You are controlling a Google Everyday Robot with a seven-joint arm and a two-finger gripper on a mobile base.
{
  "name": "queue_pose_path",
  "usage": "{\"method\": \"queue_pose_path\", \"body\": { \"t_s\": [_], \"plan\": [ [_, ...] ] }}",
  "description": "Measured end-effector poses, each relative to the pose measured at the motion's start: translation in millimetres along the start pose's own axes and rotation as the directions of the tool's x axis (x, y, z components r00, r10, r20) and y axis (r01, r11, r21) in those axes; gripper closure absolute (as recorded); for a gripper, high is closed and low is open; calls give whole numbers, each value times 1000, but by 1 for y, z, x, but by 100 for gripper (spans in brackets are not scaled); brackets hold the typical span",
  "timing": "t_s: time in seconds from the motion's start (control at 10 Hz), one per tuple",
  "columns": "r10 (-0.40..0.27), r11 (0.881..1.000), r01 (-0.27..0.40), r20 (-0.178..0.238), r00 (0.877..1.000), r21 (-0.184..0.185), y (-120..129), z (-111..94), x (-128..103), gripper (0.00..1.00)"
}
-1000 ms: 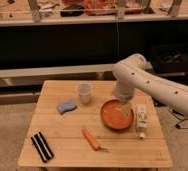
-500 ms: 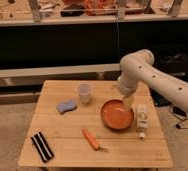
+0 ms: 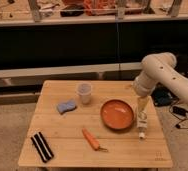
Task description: Move the arm in a circular motion
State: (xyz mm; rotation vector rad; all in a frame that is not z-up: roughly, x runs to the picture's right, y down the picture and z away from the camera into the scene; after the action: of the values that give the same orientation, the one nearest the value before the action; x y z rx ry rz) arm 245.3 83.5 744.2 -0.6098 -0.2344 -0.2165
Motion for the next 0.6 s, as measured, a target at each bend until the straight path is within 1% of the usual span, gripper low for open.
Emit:
{"method": "queue_pose_path", "body": {
  "t_s": [0.1, 0.2, 0.3, 0.5, 0.6],
  "plan": [
    [31, 999, -31, -7, 999, -9, 16, 1, 7, 20],
    [60, 998, -60, -18, 998, -17, 34, 0, 9, 20],
    [84, 996, -85, -40, 996, -27, 55, -2, 5, 20],
    [108, 993, -111, -77, 991, -38, 79, -7, -9, 20],
    [113, 992, -118, -97, 989, -41, 87, -8, -26, 20]
  ]
}}
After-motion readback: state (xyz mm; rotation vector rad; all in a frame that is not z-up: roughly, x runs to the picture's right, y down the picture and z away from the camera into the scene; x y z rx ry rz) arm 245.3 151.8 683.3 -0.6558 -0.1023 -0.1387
